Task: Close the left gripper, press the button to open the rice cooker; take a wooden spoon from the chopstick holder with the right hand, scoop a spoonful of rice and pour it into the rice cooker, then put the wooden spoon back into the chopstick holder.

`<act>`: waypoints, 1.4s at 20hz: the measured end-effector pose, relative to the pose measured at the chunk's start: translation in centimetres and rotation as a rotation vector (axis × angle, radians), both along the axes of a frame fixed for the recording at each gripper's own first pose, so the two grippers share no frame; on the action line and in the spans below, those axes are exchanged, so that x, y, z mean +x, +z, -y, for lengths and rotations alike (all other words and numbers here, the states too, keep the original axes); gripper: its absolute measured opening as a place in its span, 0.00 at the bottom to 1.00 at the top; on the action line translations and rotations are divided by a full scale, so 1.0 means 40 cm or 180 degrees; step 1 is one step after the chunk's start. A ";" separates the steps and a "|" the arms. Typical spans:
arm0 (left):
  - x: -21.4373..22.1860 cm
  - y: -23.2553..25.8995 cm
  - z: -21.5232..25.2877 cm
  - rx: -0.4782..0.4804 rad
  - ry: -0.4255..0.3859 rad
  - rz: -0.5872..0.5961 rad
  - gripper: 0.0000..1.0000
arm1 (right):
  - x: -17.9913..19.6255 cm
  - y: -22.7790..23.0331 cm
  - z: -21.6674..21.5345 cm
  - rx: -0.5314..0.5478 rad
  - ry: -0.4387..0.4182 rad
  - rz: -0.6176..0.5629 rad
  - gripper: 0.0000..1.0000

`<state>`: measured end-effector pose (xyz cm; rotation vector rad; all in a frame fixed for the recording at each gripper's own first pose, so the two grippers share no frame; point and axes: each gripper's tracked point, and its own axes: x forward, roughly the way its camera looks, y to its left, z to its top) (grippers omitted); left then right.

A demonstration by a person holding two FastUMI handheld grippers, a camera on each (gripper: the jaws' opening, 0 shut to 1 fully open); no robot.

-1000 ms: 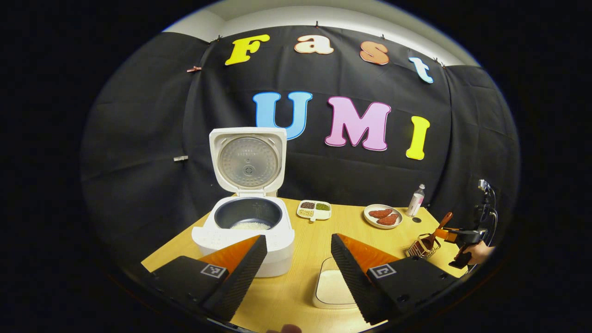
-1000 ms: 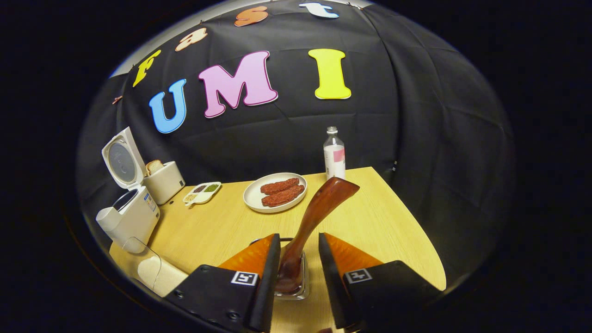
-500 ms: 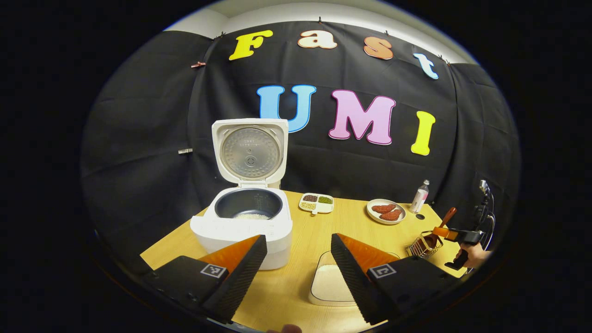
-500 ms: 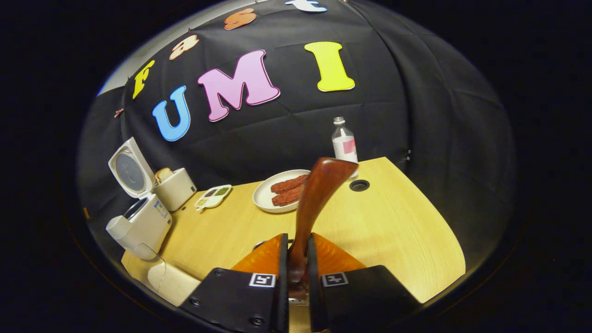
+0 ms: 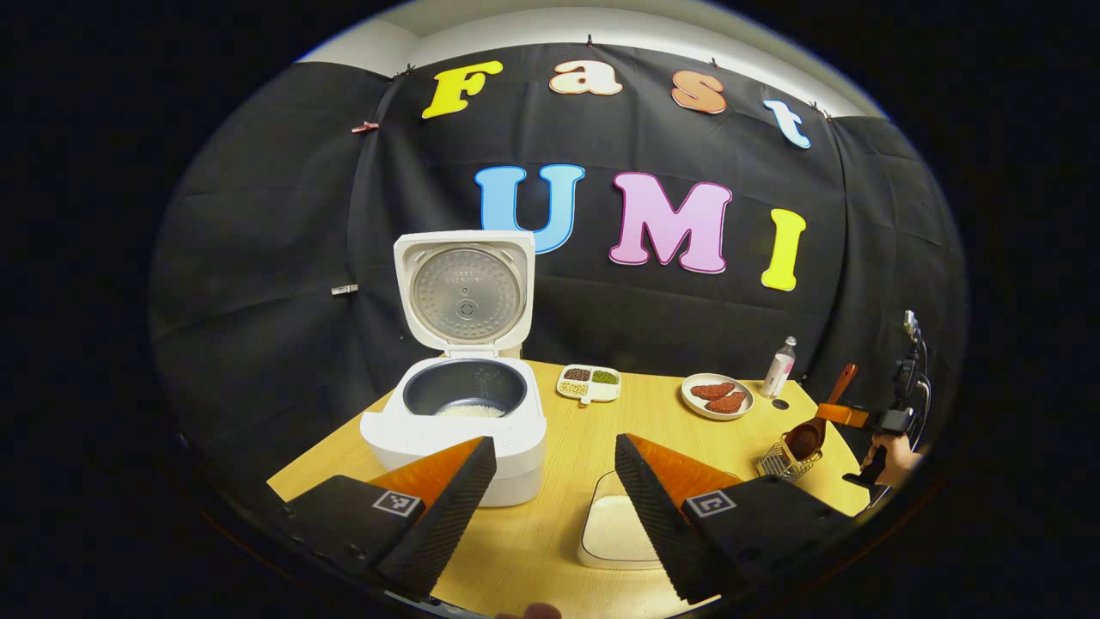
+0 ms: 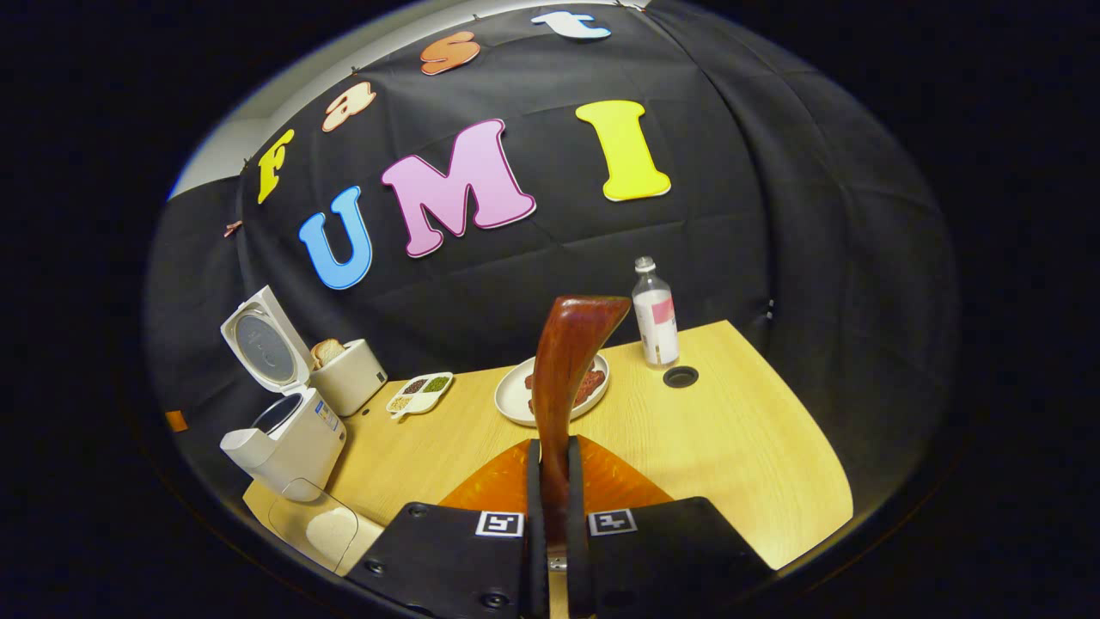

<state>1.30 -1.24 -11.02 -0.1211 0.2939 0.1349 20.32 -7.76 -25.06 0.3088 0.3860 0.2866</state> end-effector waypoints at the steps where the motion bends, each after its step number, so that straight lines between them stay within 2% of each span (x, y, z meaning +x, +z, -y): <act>1: -0.005 0.006 -0.008 0.0014 -0.0015 0.0012 0.96 | -0.004 0.034 -0.002 -0.0057 -0.0007 0.0059 0.13; 3: -0.011 0.016 -0.024 0.0046 -0.0056 0.0027 0.96 | -0.024 0.118 -0.015 -0.0118 -0.0065 0.0245 0.13; 4: -0.014 0.025 -0.033 0.0047 -0.0078 0.0042 0.94 | -0.042 0.163 -0.039 -0.0081 -0.0057 0.0312 0.13; 8: -0.016 0.042 -0.077 0.0029 -0.0144 0.0075 0.96 | -0.135 0.294 -0.164 0.0097 0.0063 0.0467 0.13; 13: -0.020 0.044 -0.137 0.0094 -0.0240 0.0106 0.96 | -0.258 0.343 -0.343 0.0076 0.0159 0.0483 0.13; 20: -0.020 0.028 -0.193 -0.0028 -0.0382 0.0104 0.96 | -0.373 0.167 -0.540 -0.0557 0.0351 0.0211 0.13; 24: -0.015 0.024 -0.220 -0.0008 -0.0433 0.0107 0.96 | -0.377 0.043 -0.565 -0.1062 0.0254 0.0038 0.13; 28: -0.012 0.029 -0.235 -0.0019 -0.0484 0.0117 0.96 | -0.367 -0.049 -0.585 -0.1427 0.0210 -0.0065 0.13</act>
